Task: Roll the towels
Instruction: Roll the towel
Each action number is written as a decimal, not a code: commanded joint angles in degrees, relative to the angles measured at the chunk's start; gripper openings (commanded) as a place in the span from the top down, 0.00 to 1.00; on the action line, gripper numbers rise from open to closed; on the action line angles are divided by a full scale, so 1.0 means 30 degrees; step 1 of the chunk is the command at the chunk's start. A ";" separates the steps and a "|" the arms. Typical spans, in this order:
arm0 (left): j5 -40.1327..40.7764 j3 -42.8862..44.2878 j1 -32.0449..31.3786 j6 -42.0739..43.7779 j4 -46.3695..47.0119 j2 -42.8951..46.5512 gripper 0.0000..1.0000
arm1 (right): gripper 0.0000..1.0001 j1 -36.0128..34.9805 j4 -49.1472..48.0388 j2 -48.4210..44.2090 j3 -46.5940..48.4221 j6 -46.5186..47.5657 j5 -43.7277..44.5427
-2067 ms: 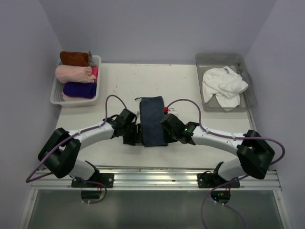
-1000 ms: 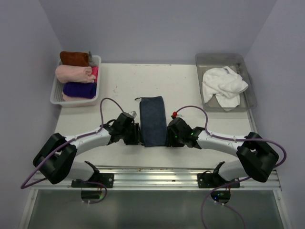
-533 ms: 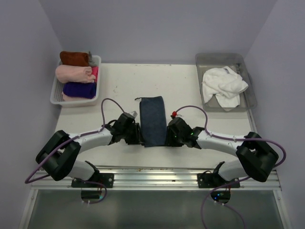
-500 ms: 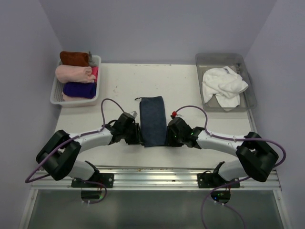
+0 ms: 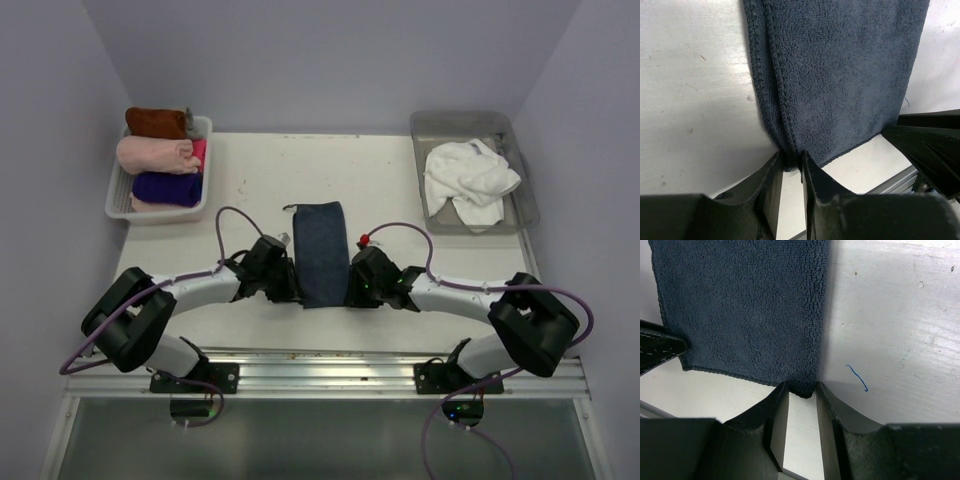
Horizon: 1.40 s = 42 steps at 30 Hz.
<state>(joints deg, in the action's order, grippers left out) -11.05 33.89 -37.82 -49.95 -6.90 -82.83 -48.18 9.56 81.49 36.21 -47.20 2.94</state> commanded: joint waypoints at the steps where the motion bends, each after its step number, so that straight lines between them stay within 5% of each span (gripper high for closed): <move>1: 0.1573 -0.0427 -0.0137 -0.0106 -0.1422 -0.1013 0.74 | 0.68 0.0065 -0.0288 0.0140 -0.0057 -0.0263 -0.0160; 10: 0.2217 -0.0018 -0.0136 -0.0458 -0.2153 -0.0840 1.00 | 1.00 0.0065 -0.0053 -0.0532 -0.0087 -0.0322 0.0191; 21: 0.2101 0.2236 -0.0107 -0.0546 -0.4439 0.0012 1.00 | 1.00 0.0094 0.0971 -0.1999 0.1141 0.0263 0.1830; 42: 0.1837 0.7014 0.2059 0.0450 -0.5202 -0.2684 1.00 | 1.00 0.2086 0.0534 0.1750 0.5420 0.2462 0.1539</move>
<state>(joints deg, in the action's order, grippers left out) -4.67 52.73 -33.12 -49.78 -21.61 -90.67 -42.30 12.19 85.32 49.41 -41.47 6.50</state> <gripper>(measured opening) 0.012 0.014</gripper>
